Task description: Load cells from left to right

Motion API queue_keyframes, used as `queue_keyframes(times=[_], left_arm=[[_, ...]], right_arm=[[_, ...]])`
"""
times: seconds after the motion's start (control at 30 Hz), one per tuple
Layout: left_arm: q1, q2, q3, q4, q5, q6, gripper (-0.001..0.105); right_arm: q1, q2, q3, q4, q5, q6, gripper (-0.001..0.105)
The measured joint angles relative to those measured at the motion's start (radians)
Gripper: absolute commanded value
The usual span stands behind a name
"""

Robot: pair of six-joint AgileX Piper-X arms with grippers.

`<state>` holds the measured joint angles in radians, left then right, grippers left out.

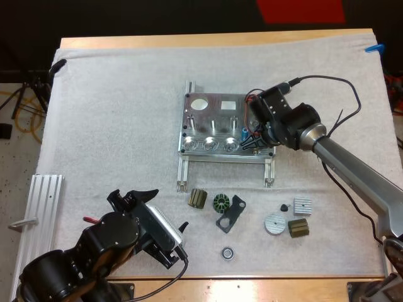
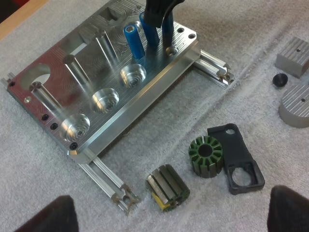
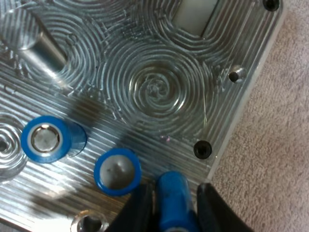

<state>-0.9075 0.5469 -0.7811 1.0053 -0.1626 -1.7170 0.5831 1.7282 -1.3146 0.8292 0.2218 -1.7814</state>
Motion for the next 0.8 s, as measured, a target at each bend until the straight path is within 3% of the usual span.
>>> queue_keyframes(times=[0.27,0.8], left_arm=[[0.000,0.000,0.000,0.000,0.000,0.000,0.078],[0.000,0.000,0.000,0.000,0.000,-0.001,0.078]], right_arm=[[0.004,0.002,0.000,0.015,0.039,0.046,0.000],[-0.028,0.002,-0.004,0.025,-0.016,0.102,0.000]])
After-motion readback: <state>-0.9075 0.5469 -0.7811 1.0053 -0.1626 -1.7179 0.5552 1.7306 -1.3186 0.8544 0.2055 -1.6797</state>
